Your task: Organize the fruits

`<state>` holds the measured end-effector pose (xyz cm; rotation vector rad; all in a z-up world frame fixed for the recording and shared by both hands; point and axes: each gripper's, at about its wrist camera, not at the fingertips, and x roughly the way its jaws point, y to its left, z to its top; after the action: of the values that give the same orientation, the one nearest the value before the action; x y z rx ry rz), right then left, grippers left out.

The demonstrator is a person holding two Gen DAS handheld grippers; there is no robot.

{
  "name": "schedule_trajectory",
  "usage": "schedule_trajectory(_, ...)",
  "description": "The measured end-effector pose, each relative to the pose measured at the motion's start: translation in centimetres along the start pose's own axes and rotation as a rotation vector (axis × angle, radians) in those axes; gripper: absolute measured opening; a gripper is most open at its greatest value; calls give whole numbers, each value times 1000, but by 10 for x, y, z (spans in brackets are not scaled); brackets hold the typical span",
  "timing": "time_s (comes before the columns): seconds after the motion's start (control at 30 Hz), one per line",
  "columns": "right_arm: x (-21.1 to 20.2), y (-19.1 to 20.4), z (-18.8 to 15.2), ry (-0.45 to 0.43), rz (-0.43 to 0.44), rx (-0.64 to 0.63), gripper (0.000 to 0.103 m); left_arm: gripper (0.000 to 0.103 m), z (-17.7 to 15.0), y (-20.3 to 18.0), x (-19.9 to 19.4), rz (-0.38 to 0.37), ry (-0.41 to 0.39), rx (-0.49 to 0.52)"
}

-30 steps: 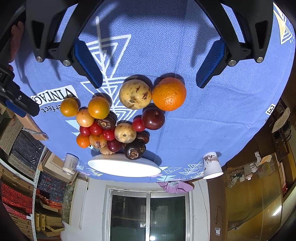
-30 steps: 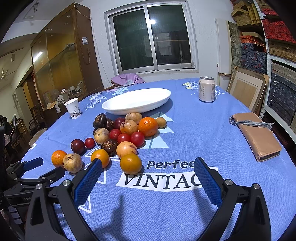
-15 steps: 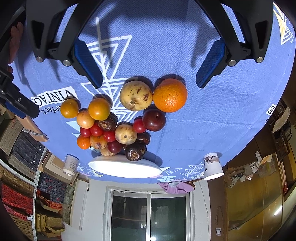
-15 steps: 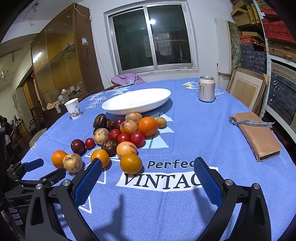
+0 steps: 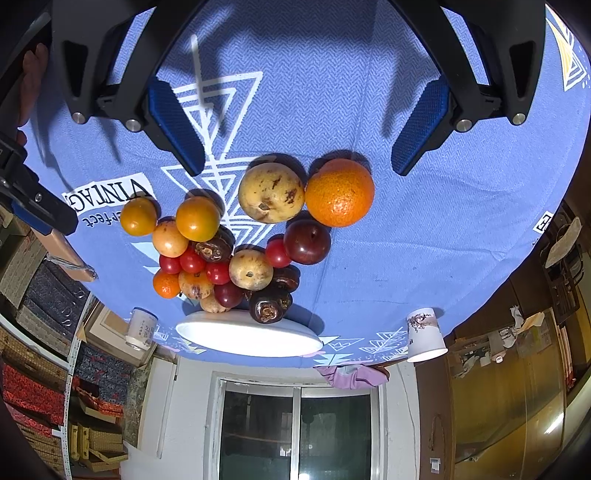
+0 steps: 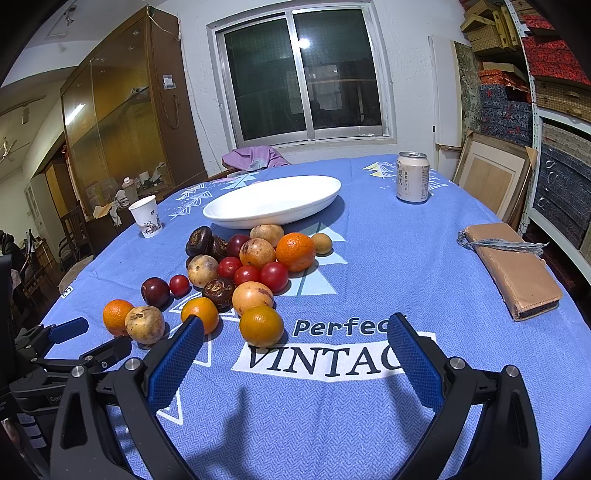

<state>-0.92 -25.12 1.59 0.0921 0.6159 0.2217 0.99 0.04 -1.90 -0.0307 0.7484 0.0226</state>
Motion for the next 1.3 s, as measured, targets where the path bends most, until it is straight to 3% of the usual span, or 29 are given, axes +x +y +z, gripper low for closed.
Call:
schedule_trajectory(1.03, 0, 0, 0, 0, -2, 1, 100, 99, -4, 0, 1, -6, 7, -7)
schedule_trajectory(1.17, 1, 1, -3, -2, 9, 2, 100, 99, -4, 10, 8, -62, 66, -23)
schedule_trajectory(1.3, 5, 0, -5, 17, 85, 6, 100, 99, -5, 26, 22, -121, 155, -24)
